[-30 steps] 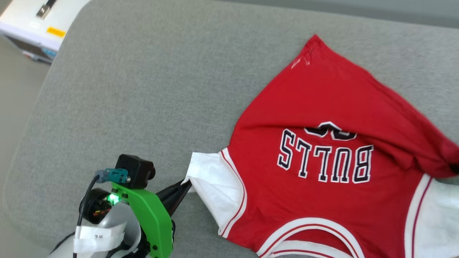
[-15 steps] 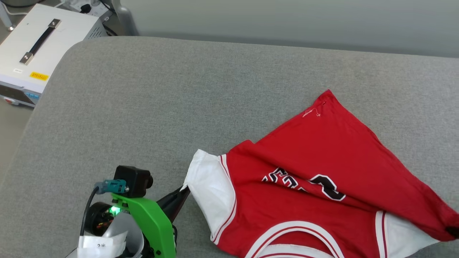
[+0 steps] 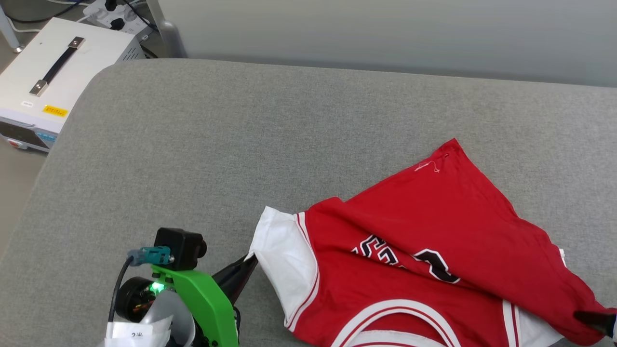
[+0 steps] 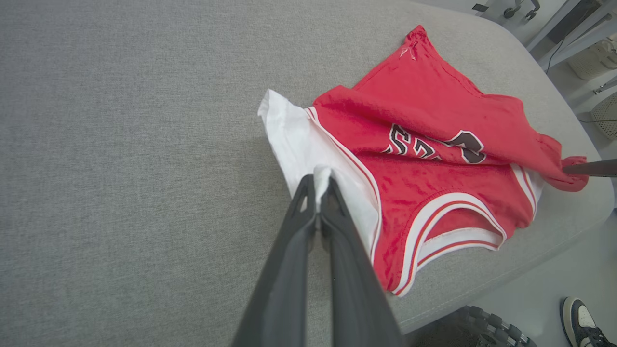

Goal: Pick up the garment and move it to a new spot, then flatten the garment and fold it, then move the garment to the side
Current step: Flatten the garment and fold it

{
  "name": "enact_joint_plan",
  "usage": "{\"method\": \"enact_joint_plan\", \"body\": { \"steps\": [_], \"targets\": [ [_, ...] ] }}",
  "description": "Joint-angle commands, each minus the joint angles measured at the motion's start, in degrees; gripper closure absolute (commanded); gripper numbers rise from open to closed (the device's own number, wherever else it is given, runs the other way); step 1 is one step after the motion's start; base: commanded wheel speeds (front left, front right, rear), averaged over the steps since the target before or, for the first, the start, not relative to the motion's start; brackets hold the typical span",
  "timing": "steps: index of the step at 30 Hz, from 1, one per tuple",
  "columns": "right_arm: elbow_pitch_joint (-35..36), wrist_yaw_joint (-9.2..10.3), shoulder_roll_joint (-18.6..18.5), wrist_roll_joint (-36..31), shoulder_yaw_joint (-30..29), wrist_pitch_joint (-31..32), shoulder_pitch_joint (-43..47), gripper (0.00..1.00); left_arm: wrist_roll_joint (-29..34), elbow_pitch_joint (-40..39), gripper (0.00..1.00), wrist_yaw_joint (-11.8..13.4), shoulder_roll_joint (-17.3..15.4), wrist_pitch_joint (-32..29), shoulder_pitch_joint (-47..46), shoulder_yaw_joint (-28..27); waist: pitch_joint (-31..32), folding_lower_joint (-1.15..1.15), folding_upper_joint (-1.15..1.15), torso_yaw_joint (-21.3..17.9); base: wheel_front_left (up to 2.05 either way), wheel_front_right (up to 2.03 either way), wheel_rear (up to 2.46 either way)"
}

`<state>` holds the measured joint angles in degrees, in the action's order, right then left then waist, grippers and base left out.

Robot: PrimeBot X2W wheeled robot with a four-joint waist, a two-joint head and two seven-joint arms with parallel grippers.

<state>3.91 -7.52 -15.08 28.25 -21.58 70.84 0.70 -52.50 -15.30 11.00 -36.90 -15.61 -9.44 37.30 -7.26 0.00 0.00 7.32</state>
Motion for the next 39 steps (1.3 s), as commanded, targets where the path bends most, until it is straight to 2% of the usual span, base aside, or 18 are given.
{"method": "enact_joint_plan", "body": {
  "steps": [1,7,13,22,28,39],
  "targets": [
    [0.88,0.03,-0.77,0.96,0.48,0.03,-1.66,0.00,-0.30,-0.13,1.00,-0.30,-0.16,0.23,0.20,-0.08,-0.65,0.00,0.00,0.27,0.00,0.00,0.00],
    [5.62,0.03,-3.24,3.53,3.90,1.29,-8.39,0.00,-0.07,-0.17,1.00,-0.79,-0.13,0.29,0.01,0.37,-2.99,0.00,0.00,1.96,0.00,0.00,0.00],
    [7.51,0.03,-3.18,3.38,8.08,3.71,-17.87,0.00,0.46,-0.28,1.00,-1.38,0.36,0.68,-1.21,0.55,-6.69,0.00,0.00,4.75,0.00,0.00,0.00],
    [-0.79,0.03,-4.90,-1.88,12.37,4.34,-30.16,0.00,1.17,-0.07,1.00,-3.23,2.59,1.27,-4.31,1.54,-12.40,0.00,0.00,10.98,0.00,0.00,0.00],
    [-6.55,0.03,-7.00,-4.21,13.85,3.21,-35.34,0.00,1.56,0.31,1.00,-4.31,4.05,1.89,-5.70,2.29,-15.66,0.00,0.00,14.78,0.00,0.00,0.00],
    [-13.54,0.03,-11.70,-7.99,16.98,2.59,-36.65,0.00,1.87,1.69,1.00,-5.82,6.14,2.82,-7.04,3.61,-18.24,0.00,0.00,18.82,0.00,0.00,0.00]
  ]
}}
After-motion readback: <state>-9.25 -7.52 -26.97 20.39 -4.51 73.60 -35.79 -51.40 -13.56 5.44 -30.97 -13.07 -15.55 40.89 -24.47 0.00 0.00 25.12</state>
